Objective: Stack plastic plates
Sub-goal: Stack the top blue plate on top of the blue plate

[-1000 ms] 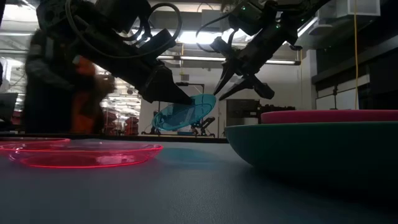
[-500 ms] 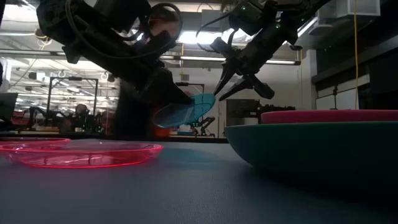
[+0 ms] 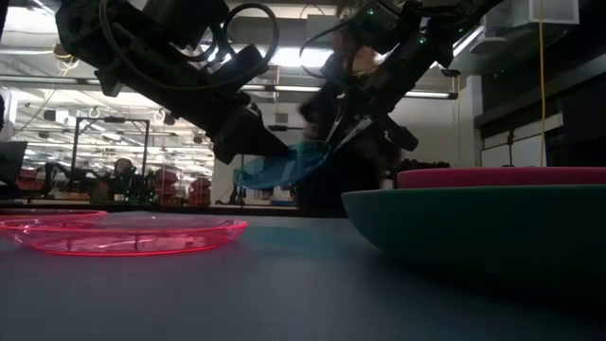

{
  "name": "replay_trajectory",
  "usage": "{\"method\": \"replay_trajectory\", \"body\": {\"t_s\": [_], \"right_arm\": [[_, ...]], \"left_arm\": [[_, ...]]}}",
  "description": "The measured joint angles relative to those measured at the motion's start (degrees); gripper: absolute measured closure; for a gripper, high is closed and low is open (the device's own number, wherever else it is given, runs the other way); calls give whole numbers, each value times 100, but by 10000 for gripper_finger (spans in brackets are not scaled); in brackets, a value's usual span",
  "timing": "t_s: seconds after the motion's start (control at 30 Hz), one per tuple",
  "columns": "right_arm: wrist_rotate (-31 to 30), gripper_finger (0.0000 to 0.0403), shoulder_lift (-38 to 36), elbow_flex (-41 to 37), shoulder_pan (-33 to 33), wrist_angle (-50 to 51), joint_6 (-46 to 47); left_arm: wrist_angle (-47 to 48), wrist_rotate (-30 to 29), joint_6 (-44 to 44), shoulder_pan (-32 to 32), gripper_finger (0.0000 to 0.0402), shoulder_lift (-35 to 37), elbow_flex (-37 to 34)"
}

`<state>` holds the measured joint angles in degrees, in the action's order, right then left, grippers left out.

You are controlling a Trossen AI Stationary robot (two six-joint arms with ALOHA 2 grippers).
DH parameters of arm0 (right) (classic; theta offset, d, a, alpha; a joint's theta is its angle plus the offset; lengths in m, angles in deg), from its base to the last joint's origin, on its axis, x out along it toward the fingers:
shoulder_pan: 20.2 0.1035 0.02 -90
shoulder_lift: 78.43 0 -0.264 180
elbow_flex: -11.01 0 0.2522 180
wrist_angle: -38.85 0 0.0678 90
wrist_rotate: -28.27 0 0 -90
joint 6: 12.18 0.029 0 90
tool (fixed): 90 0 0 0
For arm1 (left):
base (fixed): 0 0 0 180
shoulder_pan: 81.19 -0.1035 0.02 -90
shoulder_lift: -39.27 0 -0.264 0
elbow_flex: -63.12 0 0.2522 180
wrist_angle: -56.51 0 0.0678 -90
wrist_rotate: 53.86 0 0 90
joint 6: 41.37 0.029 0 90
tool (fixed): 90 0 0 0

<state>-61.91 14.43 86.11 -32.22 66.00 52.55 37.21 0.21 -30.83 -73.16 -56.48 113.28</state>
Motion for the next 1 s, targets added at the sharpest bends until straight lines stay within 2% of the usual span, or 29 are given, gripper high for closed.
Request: {"method": "replay_trajectory", "body": {"t_s": [0.27, 0.6, 1.0], "right_arm": [[-228, 333, 0, 0, 3, 0, -4], [-60, 333, 0, 0, 5, -4, -9], [-26, 333, 1, 0, 5, -2, -63]], "left_arm": [[-7, -4, 71, 0, 402, 0, 0], [-296, 1, 516, -2, 402, 0, 0], [-378, 0, 661, -2, 402, 0, 0]]}}
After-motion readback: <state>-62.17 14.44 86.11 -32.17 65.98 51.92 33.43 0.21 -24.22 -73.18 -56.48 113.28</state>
